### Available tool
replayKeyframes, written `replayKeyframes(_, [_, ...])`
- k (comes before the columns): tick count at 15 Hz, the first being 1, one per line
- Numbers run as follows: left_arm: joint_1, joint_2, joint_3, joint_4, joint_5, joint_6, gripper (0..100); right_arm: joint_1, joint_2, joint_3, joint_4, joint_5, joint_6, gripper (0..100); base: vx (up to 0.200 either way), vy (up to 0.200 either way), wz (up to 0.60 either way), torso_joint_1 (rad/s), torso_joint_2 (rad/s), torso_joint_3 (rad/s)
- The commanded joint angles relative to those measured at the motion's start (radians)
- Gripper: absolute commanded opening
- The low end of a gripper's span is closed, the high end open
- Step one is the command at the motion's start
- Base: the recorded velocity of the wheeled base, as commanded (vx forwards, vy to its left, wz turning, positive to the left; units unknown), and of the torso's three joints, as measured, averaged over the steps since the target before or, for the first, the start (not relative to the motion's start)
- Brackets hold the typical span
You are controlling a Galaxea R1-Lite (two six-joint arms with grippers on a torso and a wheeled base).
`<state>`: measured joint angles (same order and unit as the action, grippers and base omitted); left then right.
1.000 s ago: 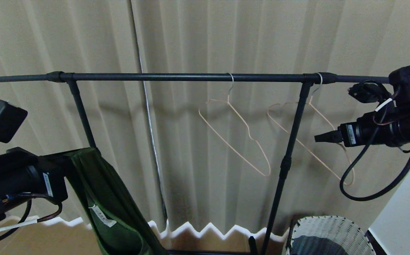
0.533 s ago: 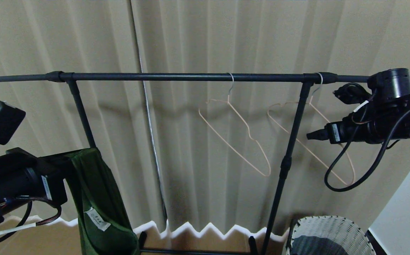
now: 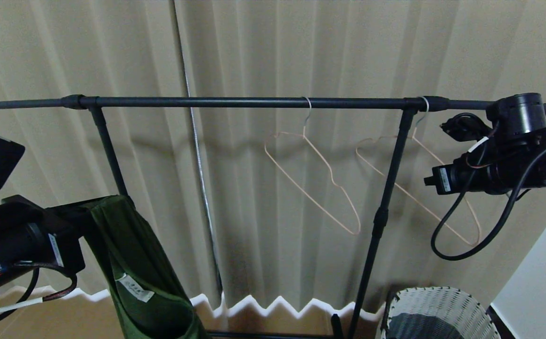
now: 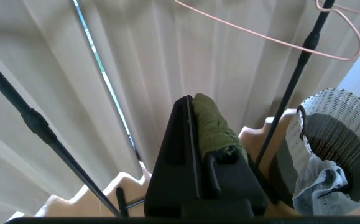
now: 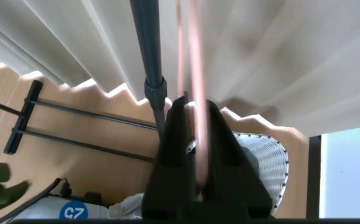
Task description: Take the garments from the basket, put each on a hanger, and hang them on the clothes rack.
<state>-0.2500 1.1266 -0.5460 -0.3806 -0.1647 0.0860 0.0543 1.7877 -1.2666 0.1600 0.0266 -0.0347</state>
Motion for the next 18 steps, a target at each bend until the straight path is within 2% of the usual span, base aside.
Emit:
replayKeyframes(1, [0.001,-0.002,-0.002,0.000,0.001,0.000,0,0.001,-0.028,0.004,0.004,-0.001,-0.001,0,0.000,0.000,0.00,0.000,0.00,0.000])
replayKeyframes(6, [0.003,-0.002,0.003,0.000,0.002,0.000,0,-0.002,-0.099,0.041,-0.005,-0.001,0.001,0,0.000,0.000,0.00,0.000,0.00,0.000])
replayKeyframes(9, [0.014,-0.005,0.015,-0.004,0.004,0.021,0,-0.004,-0.166,0.065,-0.008,-0.031,0.002,0,0.000,0.000,0.00,0.000,0.00,0.000])
replayKeyframes(13, [0.014,-0.036,0.041,-0.006,0.005,0.071,0,-0.004,-0.310,0.158,-0.007,-0.033,-0.001,0,0.000,0.000,0.00,0.000,0.00,0.000])
replayKeyframes(17, [0.015,-0.044,0.041,-0.004,0.007,0.071,0,-0.017,-0.427,0.266,-0.007,-0.034,-0.005,0,0.000,0.000,0.00,0.000,0.00,0.000])
replayKeyframes(18, [0.015,-0.047,0.041,-0.004,0.007,0.071,0,-0.019,-0.435,0.276,-0.007,-0.034,-0.005,0,-0.200,0.000,0.00,-0.007,0.00,0.002])
